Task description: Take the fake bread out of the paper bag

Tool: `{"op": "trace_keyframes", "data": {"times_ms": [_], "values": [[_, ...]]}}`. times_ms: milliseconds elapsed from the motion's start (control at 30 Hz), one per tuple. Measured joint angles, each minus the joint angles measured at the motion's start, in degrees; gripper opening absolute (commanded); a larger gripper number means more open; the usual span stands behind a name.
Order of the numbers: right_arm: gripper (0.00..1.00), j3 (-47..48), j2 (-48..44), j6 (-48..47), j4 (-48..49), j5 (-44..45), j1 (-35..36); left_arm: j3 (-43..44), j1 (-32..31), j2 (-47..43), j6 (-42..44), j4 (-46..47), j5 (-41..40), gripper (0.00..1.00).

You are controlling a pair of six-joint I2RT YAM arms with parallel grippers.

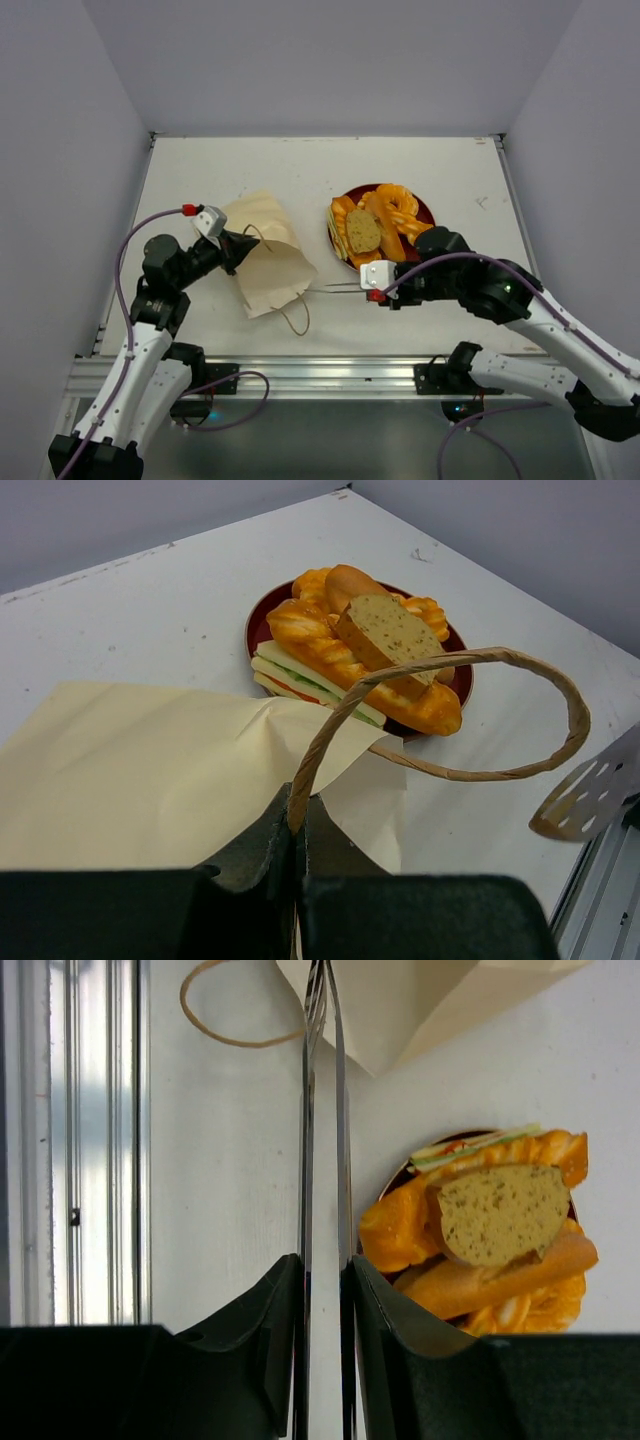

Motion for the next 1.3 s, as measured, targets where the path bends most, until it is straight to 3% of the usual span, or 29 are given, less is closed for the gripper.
{"op": "trace_keyframes", "data": {"times_ms": [200, 433, 800, 1300], "values": [[0.29, 0.13, 8.39, 2.23, 6.84, 7.80, 13.49, -0.87, -0.02, 0.20, -0.90, 1.20, 0.37, 0.03], [0.27, 0.11, 22.27, 3.15, 19.34, 25.51, 24.35, -1.70, -0.02, -1.40, -1.79, 1.05, 0.24, 0.03], [0.27, -1.25, 37.44, -2.49, 39.17, 43.30, 28.65, -2.82, -0.02, -8.70, -3.34, -3.72, -1.70, 0.03], [0.31, -1.22, 48.19, -7.65, 48.54, 50.90, 31.91, -2.84, -0.02, -12.15, -5.86, -7.02, -4.11, 0.03]]}}
